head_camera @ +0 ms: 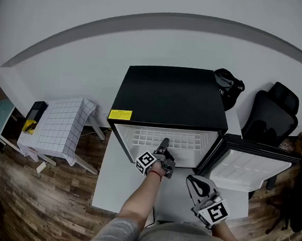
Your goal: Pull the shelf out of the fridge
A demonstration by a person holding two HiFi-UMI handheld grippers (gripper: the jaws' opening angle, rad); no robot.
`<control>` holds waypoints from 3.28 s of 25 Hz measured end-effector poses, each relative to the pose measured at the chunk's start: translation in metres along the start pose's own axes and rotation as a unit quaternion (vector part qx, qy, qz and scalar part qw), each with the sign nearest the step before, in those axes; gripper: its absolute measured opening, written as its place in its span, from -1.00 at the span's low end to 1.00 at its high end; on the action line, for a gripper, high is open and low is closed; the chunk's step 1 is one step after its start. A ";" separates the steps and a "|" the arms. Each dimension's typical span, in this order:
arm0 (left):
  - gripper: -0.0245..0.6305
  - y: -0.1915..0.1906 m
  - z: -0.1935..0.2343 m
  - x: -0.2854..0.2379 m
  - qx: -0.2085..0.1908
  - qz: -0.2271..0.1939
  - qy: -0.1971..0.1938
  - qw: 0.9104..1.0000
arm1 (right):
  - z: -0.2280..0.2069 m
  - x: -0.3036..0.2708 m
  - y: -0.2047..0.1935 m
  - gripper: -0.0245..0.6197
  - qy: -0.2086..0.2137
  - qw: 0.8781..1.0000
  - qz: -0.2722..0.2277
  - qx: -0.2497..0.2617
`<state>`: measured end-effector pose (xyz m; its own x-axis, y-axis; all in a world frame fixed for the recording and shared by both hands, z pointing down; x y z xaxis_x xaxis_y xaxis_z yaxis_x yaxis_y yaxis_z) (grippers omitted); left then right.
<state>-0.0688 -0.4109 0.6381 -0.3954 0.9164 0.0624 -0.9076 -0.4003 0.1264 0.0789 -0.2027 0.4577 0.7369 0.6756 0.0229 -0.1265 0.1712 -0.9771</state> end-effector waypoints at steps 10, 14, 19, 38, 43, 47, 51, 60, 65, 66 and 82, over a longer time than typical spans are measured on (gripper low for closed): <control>-0.37 0.004 0.007 -0.018 0.008 -0.011 0.006 1.000 | -0.004 0.001 0.001 -0.88 -0.008 1.000 -0.004 -0.002; -0.37 0.011 0.010 -0.025 0.013 -0.025 0.008 1.000 | -0.005 0.004 -0.003 -0.88 -0.009 1.000 0.007 -0.003; -0.37 0.015 0.007 -0.037 0.017 -0.032 0.007 0.999 | -0.009 0.008 -0.004 -0.88 -0.017 1.000 0.018 -0.004; -0.75 0.021 0.009 -0.047 0.014 -0.056 0.013 0.998 | -0.013 0.005 -0.011 -0.88 -0.020 0.999 0.027 -0.009; -0.76 0.022 0.009 -0.045 0.019 -0.081 0.017 0.996 | -0.012 0.006 -0.012 -0.88 -0.020 0.999 0.027 -0.009; -0.77 0.023 0.009 -0.043 0.022 -0.093 0.020 0.995 | -0.011 0.008 -0.011 -0.88 -0.021 0.999 0.030 -0.009; -0.77 0.026 0.008 -0.041 0.016 -0.126 0.020 0.992 | -0.013 0.011 -0.011 -0.88 -0.026 0.999 0.032 -0.008; -0.80 0.027 0.009 -0.041 0.017 -0.138 0.024 0.990 | -0.014 0.015 -0.012 -0.88 -0.030 0.999 0.032 -0.008; -0.80 0.027 0.009 -0.040 0.017 -0.137 0.023 0.990 | -0.013 0.016 -0.011 -0.88 -0.029 0.999 0.031 -0.007; -0.80 0.027 0.009 -0.040 0.017 -0.136 0.023 0.990 | -0.013 0.016 -0.010 -0.88 -0.030 0.999 0.030 -0.007; -0.81 0.018 0.009 -0.021 0.020 -0.133 0.022 0.991 | -0.002 0.021 -0.006 -0.88 -0.025 0.999 0.021 -0.010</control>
<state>-0.0752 -0.4374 0.6476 -0.1489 0.9886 -0.0217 -0.9748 -0.1430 0.1713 0.0962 -0.1909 0.4633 0.6973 0.7167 -0.0086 -0.1431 0.1275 -0.9815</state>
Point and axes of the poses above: the fingertips, and each gripper's own axes: x backward along the fingers, z to its left, y out of its top, the point moved 5 cm from there along x, backward along the fingers, and after that the axes turned 9 degrees about x, right-handed, at the moved point
